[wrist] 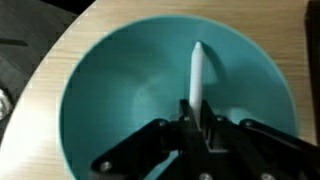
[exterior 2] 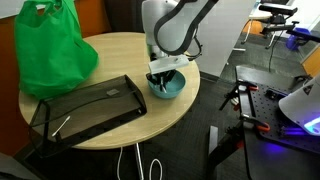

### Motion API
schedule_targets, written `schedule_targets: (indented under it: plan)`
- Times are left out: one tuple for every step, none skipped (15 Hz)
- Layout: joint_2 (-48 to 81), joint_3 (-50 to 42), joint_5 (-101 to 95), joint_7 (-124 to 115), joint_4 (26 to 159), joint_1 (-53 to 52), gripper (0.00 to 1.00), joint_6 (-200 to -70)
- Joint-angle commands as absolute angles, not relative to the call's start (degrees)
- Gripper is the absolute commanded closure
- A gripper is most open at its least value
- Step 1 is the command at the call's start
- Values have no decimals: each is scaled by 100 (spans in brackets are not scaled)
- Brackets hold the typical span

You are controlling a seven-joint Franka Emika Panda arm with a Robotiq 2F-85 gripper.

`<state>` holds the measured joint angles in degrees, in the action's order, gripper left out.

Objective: Put the pen on the table

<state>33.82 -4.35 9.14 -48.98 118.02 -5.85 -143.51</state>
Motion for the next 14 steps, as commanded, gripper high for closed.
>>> schedule_targets:
  plan:
    - [3032, -384, 1215, -4687, 11973, -540, 97, -14113]
    - [2937, -361, 1279, -4625, 11999, -510, 97, -14010]
    - [2802, -380, 1320, -4622, 12050, -507, 97, -13893]
    - [2677, -445, 1299, -4710, 12102, -542, 97, -13846]
    - [2538, -486, 1333, -4772, 12146, -520, 97, -13797]
    - [2407, -553, 1330, -4859, 12207, -506, 97, -13815]
    - [2290, -635, 1312, -4945, 12253, -476, 97, -13814]
    - [2189, -747, 1286, -5107, 12303, -454, 97, -13862]
    - [2110, -836, 1295, -5192, 12338, -393, 97, -13906]
    - [2054, -973, 1270, -5388, 12364, -337, 97, -13914]
    - [2020, -1102, 1242, -5588, 12381, -281, 97, -13962]
    - [1988, -1180, 1288, -5716, 12393, -191, 97, -13997]
    - [2000, -1258, 1325, -5847, 12376, -108, 97, -14020]
    - [2050, -1313, 1371, -5996, 12334, -27, 97, -14025]
